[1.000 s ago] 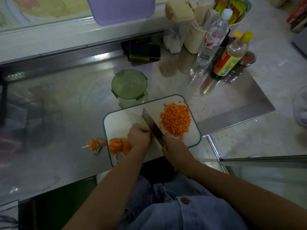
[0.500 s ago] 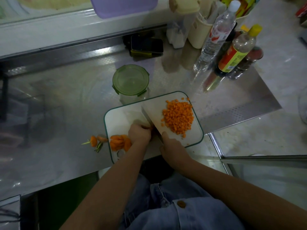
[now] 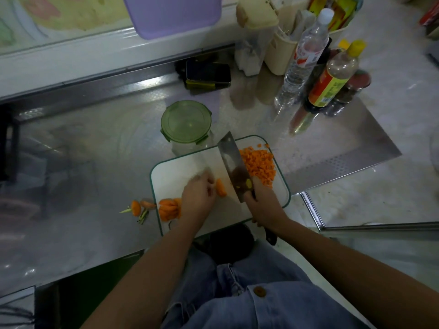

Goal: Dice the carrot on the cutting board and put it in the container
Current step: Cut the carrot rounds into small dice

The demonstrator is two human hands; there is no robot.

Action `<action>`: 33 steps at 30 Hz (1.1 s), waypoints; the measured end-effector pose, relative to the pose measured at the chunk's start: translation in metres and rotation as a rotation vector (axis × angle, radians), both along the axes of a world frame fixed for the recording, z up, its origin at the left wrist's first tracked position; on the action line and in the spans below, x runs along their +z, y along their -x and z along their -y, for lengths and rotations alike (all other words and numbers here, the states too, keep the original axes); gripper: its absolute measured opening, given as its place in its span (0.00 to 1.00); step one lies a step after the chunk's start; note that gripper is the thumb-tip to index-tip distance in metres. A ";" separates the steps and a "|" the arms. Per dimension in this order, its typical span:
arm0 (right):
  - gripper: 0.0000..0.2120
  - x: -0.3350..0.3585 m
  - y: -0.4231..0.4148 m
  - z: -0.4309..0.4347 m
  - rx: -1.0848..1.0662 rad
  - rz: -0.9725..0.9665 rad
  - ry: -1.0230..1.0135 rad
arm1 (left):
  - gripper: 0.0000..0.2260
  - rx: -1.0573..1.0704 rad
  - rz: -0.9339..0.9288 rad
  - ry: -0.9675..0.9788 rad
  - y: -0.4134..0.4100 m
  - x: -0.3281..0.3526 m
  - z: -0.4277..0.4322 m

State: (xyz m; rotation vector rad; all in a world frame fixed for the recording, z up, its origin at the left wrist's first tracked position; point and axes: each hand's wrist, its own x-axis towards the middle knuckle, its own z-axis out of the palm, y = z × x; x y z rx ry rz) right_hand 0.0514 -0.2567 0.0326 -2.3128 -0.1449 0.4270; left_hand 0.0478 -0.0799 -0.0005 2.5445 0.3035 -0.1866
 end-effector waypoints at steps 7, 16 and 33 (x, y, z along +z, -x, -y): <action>0.02 -0.002 0.005 0.005 -0.020 -0.051 -0.004 | 0.10 -0.493 -0.008 -0.397 -0.017 0.005 0.004; 0.04 -0.004 0.007 0.003 0.110 -0.013 0.082 | 0.10 -0.229 -0.030 -0.291 -0.002 -0.002 0.015; 0.08 -0.013 0.018 -0.015 0.218 0.002 0.266 | 0.07 -0.019 0.020 -0.208 0.011 -0.005 0.014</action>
